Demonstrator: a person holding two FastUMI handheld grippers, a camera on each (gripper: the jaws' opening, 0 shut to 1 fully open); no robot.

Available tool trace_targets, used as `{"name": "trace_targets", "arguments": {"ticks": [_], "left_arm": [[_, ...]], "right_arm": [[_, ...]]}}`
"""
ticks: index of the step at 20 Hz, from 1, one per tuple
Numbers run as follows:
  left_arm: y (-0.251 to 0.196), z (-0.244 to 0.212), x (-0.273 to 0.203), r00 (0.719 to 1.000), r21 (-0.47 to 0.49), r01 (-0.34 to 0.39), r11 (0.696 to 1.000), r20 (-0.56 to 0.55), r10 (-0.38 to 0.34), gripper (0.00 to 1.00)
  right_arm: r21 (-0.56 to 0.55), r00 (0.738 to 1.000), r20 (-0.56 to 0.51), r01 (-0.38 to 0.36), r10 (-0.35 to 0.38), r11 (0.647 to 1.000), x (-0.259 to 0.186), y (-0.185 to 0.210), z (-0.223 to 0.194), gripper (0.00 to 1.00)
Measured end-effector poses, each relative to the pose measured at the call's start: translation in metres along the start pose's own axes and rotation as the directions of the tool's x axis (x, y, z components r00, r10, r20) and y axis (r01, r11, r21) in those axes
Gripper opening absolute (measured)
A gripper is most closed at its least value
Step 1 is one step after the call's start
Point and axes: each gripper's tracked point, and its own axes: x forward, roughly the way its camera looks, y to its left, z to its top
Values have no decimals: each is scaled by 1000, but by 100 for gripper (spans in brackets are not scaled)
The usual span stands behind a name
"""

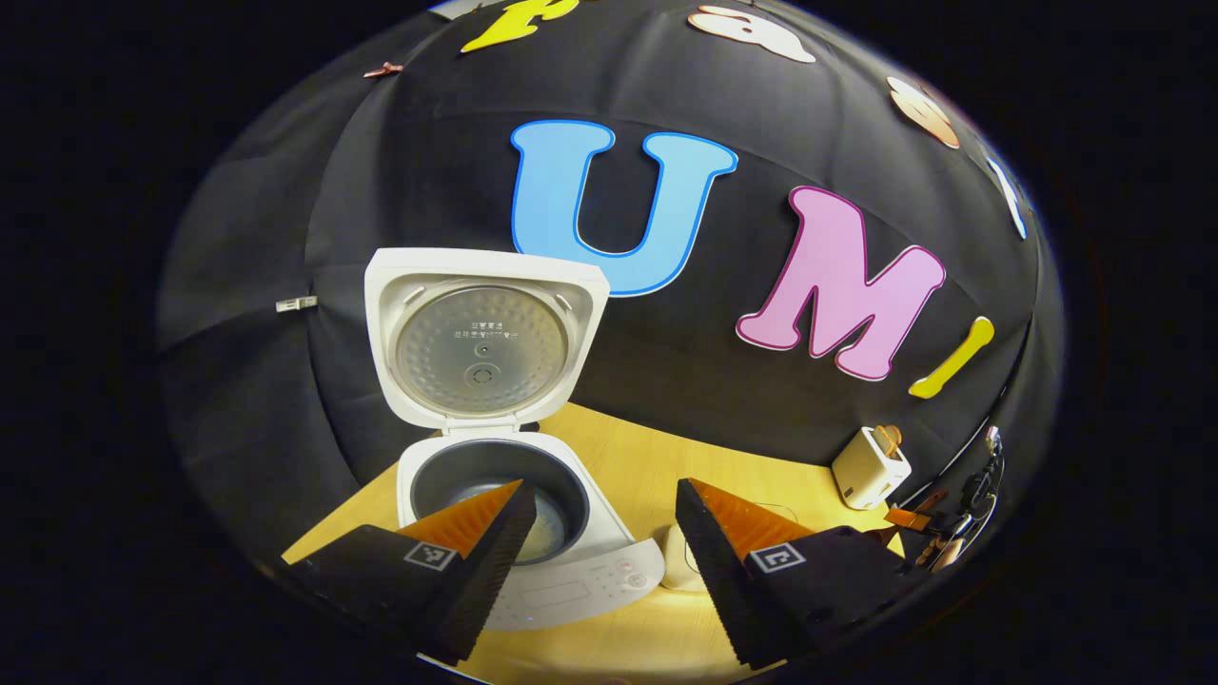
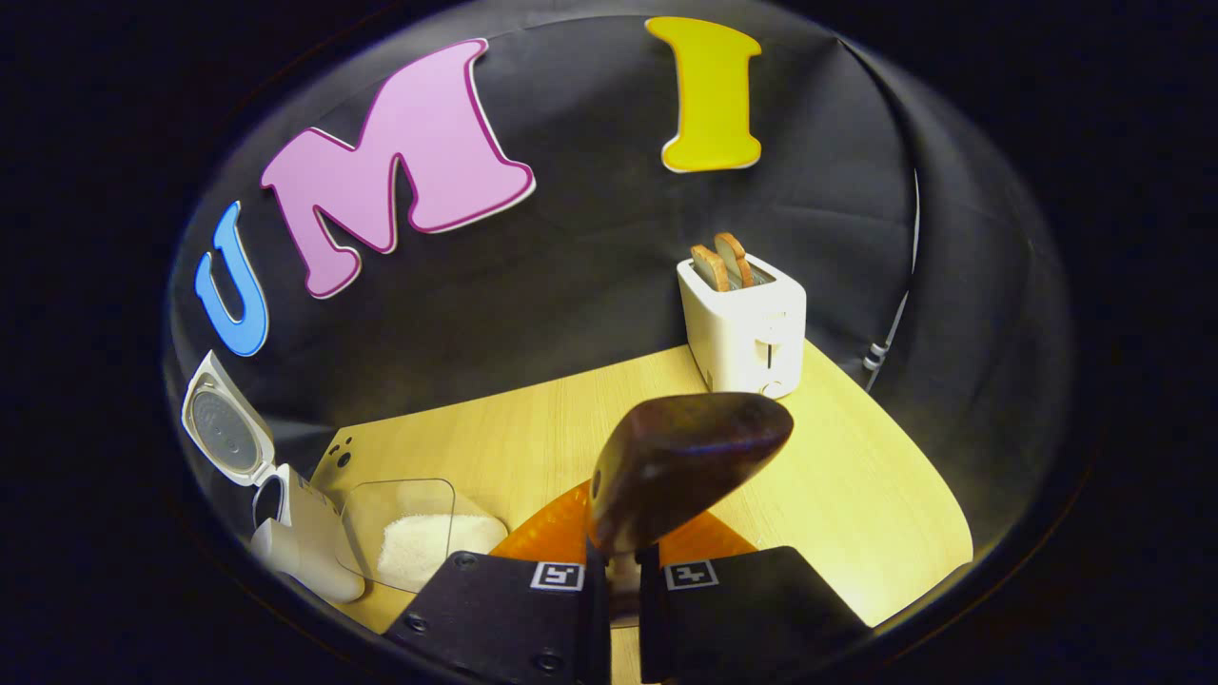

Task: Close the left gripper, press the button to open the rice cooker; take a wooden spoon from the chopstick holder with the right hand, scoop a spoonful of rice and pour it into the rice cooker, then put the wooden spoon back into the chopstick holder.

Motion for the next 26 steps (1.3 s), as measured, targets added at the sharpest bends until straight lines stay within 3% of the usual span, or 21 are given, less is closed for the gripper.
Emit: {"name": "trace_targets", "arguments": {"ticks": [11, 12, 13, 14, 17, 18, 19, 21, 22, 26], "left_arm": [[-18, -11, -11, 1000, 2, -14, 1000, -14, 14, 96], [-19, -11, -11, 1000, 3, -12, 1000, -15, 12, 96], [-21, -11, -11, 1000, 4, -10, 1000, -15, 10, 96], [-24, -11, -11, 1000, 4, -8, 1000, -15, 8, 96], [-31, -9, -9, 1000, 9, 9, 1000, -9, -9, 96], [-34, -9, -8, 1000, 11, 17, 1000, -7, -17, 96], [-35, -7, -7, 1000, 14, 21, 1000, -3, -21, 96], [-36, 0, -6, 1000, 16, 27, 999, 13, -28, 96], [-34, 4, -5, 999, 20, 26, 999, 25, -27, 96], [-11, 35, -3, 997, 81, -15, 997, 82, 8, 95]], "right_arm": [[85, 998, -60, 1, 4, 996, 27, -1, -37, 19], [107, 999, -53, 2, 4, 994, 24, -2, -36, 5], [122, 999, -54, 8, -2, 992, 22, -5, -37, 25], [126, 998, -59, 20, -12, 992, 18, -8, -37, 36], [126, 998, -63, 31, -23, 992, 5, -15, -38, 52], [126, 998, -62, 33, -25, 992, 1, -17, -37, 76], [123, 998, -61, 37, -30, 992, -3, -19, -37, 60], [121, 997, -65, 54, -46, 991, -10, -24, -37, 75], [125, 996, -64, 62, -54, 990, -12, -26, -36, 97], [131, 991, -40, 131, -127, 983, -40, -45, -42, 99]]}}
